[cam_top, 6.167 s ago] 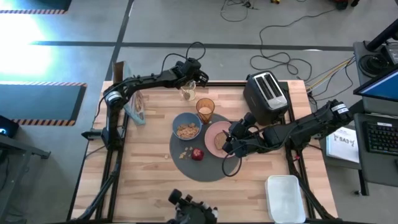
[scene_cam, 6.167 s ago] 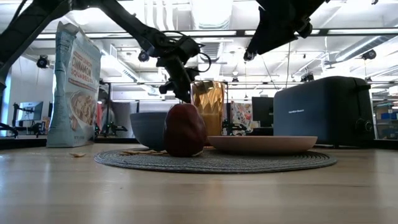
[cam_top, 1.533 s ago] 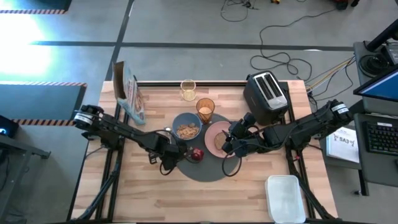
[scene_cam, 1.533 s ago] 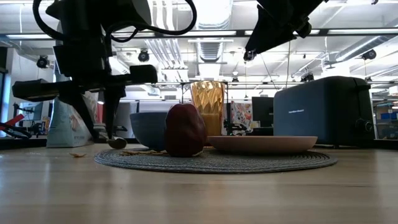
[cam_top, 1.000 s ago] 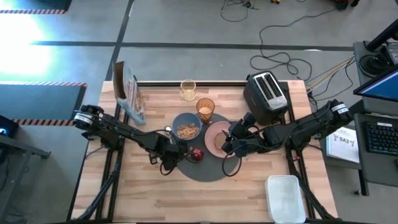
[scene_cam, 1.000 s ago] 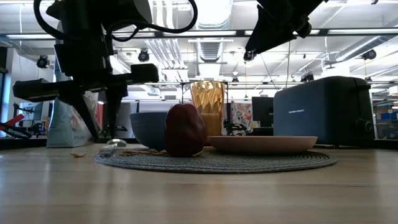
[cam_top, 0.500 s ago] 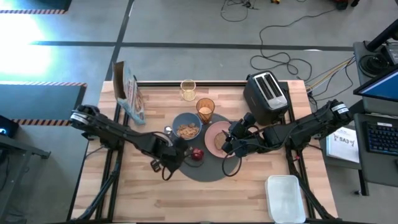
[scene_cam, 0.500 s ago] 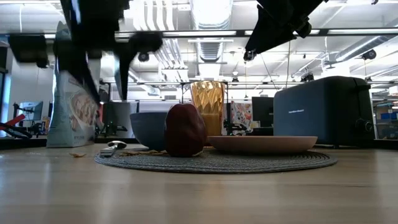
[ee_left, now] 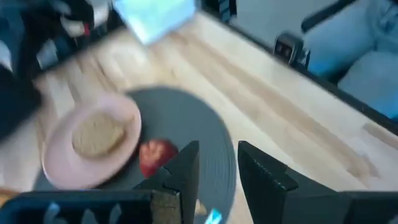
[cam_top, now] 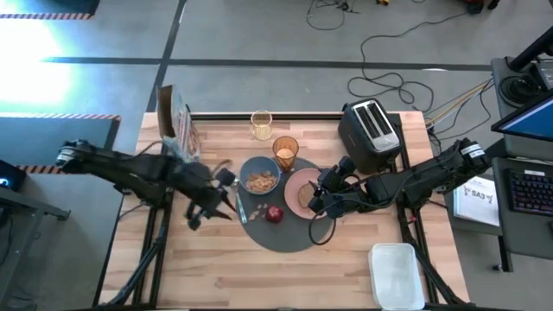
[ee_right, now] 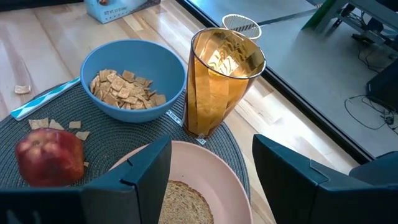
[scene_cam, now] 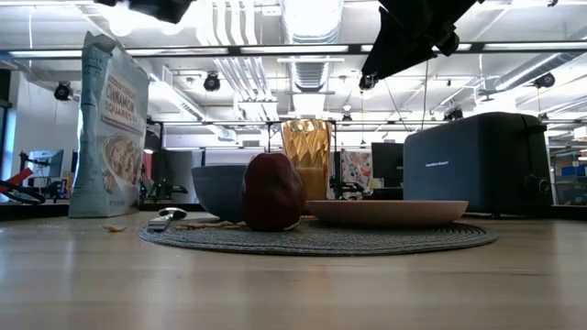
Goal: Arrange a breakfast setting
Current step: Return to Home Position
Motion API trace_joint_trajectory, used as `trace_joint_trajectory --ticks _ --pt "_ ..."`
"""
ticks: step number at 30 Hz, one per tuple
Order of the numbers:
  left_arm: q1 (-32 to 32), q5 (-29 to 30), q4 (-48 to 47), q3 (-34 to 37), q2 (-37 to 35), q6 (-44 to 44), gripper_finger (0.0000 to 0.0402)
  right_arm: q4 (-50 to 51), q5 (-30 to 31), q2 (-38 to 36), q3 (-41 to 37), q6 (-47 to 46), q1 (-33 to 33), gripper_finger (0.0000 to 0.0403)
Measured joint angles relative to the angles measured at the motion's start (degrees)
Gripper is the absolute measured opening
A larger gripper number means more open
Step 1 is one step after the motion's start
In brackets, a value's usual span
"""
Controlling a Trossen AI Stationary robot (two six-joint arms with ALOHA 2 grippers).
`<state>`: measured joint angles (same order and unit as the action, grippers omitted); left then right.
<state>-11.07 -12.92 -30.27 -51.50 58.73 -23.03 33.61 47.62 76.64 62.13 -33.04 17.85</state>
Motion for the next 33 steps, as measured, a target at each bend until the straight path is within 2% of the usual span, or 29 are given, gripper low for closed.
trace_joint_trajectory --ticks 3,8,13,17,33 --pt "-0.02 -1.82 10.71 9.55 -7.04 -1.50 0.0092 0.00 0.00 0.00 0.00 0.00 0.00 0.0215" --pt "0.02 -2.69 40.40 28.71 -15.85 -1.94 0.0092 0.00 0.00 0.00 0.00 0.00 0.00 0.0215" --pt "0.02 -2.63 64.77 43.27 -19.18 -1.94 0.0092 -0.01 0.00 0.00 0.00 0.00 0.00 0.0215" --pt "0.02 -2.58 76.20 50.27 -19.29 -1.92 0.0092 0.00 0.00 0.00 0.00 0.00 0.00 0.0215" --pt "0.02 -2.59 74.78 46.40 -18.17 -1.07 0.0092 -0.02 0.00 0.00 0.00 0.00 0.00 0.0215"
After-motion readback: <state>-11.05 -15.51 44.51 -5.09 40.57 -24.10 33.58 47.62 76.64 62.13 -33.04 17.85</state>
